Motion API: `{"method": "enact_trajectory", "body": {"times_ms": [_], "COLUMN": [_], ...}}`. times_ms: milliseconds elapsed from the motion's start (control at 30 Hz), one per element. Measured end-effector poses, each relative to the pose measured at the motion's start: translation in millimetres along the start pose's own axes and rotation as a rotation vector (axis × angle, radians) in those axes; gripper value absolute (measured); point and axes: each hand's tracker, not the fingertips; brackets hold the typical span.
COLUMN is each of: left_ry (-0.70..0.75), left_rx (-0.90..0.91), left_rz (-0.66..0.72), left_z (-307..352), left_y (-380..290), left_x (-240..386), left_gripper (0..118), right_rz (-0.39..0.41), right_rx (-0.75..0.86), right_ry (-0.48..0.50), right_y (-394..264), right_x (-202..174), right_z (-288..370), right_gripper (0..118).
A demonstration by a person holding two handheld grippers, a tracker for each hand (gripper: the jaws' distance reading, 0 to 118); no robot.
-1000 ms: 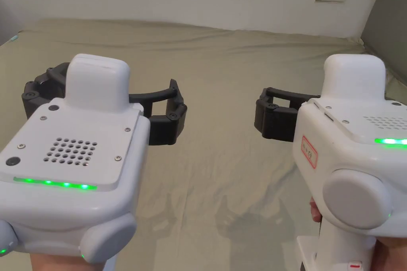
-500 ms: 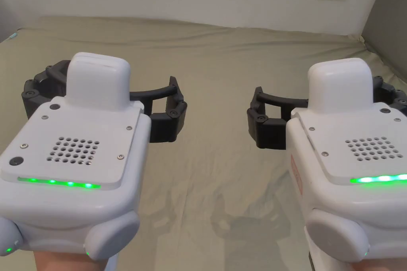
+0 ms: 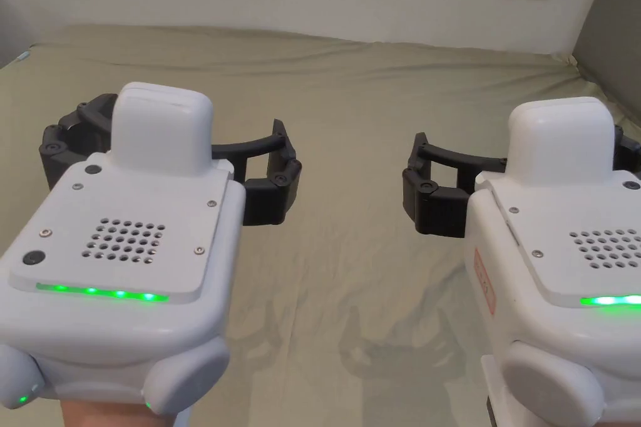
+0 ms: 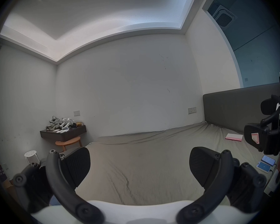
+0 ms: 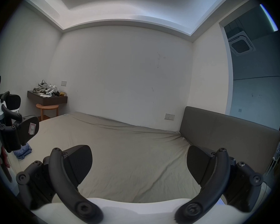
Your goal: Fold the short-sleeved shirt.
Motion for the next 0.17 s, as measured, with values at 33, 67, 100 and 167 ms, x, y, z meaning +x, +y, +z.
{"method": "enact_trajectory", "body": {"times_ms": [33, 67, 100, 167], "left_ry": [0.0, 0.001, 0.001, 0.0], "left_rx": [0.0, 0.001, 0.003, 0.003], "left_rz": [-0.001, -0.003, -0.005, -0.01], "left_z": [0.1, -0.1, 0.1, 0.2], "left_y": [0.2, 0.0, 0.1, 0.5], "left_x": [0.4, 0.7, 1.0, 1.4], "left_gripper": [118, 118, 118, 118], "right_rz": [-0.003, -0.004, -0.004, -0.004], "right_rx": [0.002, 0.004, 0.003, 0.003], "right_ry": [-0.001, -0.003, -0.003, 0.0], "right_y": [-0.4, -0.7, -0.8, -0.9], "right_x": [-0.2, -0.2, 0.0, 0.2], "right_z": [0.3, 0.6, 0.3, 0.2], "right_gripper": [118, 118, 118, 118]}}
